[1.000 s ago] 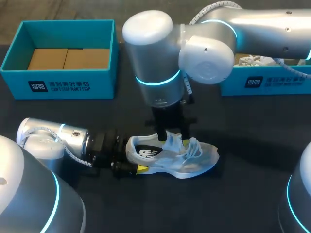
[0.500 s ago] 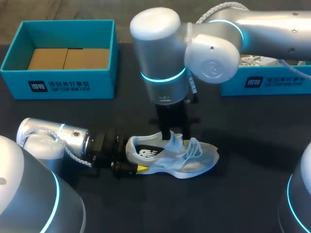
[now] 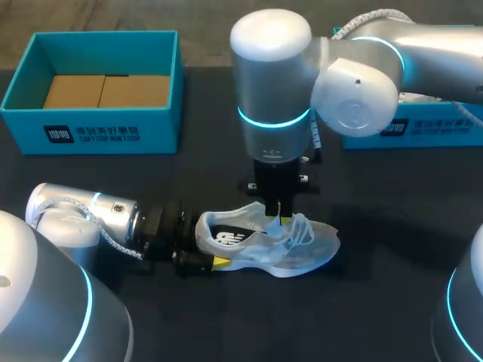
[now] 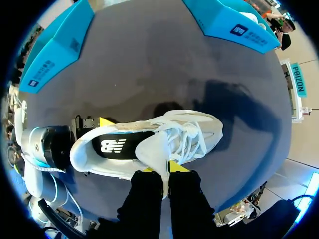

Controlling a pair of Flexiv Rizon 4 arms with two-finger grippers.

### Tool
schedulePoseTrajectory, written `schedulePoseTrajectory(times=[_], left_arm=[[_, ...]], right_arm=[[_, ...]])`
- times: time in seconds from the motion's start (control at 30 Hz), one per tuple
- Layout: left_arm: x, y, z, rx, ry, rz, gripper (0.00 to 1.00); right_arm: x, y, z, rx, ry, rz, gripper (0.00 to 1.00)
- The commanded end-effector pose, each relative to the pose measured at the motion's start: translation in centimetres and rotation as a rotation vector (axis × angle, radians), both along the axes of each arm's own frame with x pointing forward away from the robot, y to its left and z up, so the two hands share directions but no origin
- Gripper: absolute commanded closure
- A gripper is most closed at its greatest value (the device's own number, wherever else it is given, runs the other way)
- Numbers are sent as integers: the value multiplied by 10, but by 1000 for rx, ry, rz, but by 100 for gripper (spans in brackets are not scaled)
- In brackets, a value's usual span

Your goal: Take the shoe out of the shoebox, open the shoe tongue, remove and reinsert the insole, then place the shoe into the shoebox

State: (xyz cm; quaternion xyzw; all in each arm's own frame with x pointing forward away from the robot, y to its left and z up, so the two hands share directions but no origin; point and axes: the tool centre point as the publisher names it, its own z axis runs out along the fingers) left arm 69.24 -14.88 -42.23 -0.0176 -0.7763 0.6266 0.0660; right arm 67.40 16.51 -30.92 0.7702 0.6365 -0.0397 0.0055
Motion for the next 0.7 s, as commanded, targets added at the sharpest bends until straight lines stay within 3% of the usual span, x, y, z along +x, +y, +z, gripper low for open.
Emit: schedulePoseTrajectory(times=[0.03, 0.4, 0.7], left_arm=[[0, 0, 0, 2, 0, 0, 100], [0, 0, 0, 2, 0, 0, 100], [0, 0, 0, 2, 0, 0, 100]], right_arm=[[-4, -14, -2, 59, -33, -302, 100], [-4, -69, -12, 390, -63, -261, 100], [-4, -88, -26, 536, -86, -280, 100]])
